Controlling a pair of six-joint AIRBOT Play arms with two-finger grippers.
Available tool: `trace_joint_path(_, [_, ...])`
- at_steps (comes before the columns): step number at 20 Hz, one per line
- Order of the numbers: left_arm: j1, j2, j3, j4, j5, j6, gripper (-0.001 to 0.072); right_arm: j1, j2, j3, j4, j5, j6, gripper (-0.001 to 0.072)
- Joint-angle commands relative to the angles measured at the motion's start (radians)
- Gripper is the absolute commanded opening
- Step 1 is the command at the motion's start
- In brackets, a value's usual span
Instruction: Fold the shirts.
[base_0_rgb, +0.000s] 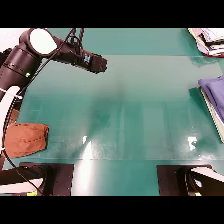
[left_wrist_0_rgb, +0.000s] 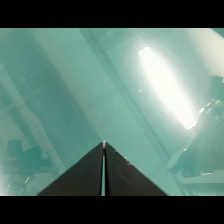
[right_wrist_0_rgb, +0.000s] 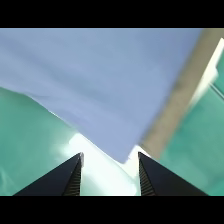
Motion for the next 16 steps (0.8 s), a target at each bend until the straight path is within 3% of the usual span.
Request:
trace_joint_path(1, [0.0,0.0,0.0,0.0,0.0,0.0,0.0025,0.059,0.008,0.045,0.183,-0.042,-0.001,0.0412])
trace_joint_path(4, [0.0,0.0,0.0,0.0,-0.001,0.0,0.0025,0.276,0.009,0.125,0.261,-0.052,-0.001,0.041])
trace_joint_path(10, [0.0,0.0,0.0,-0.001,0.001,0.0,0.0025,0.786,0.008,0.168,0.255,-0.057,-0.002,0.0405])
trace_joint_path(11, [0.0,0.0,0.0,-0.001,0.013,0.0,0.0025,0.854,0.008,0.168,0.256,-0.06,-0.002,0.0318])
trace_joint_path(13, [0.0,0.0,0.0,-0.001,0.039,0.0,0.0025,0.96,0.008,0.168,0.256,-0.064,-0.011,0.0036])
trace_joint_path(16, [0.0,0.0,0.0,-0.001,0.068,0.0,0.0025,1.051,0.008,0.168,0.256,-0.079,-0.015,0.0016])
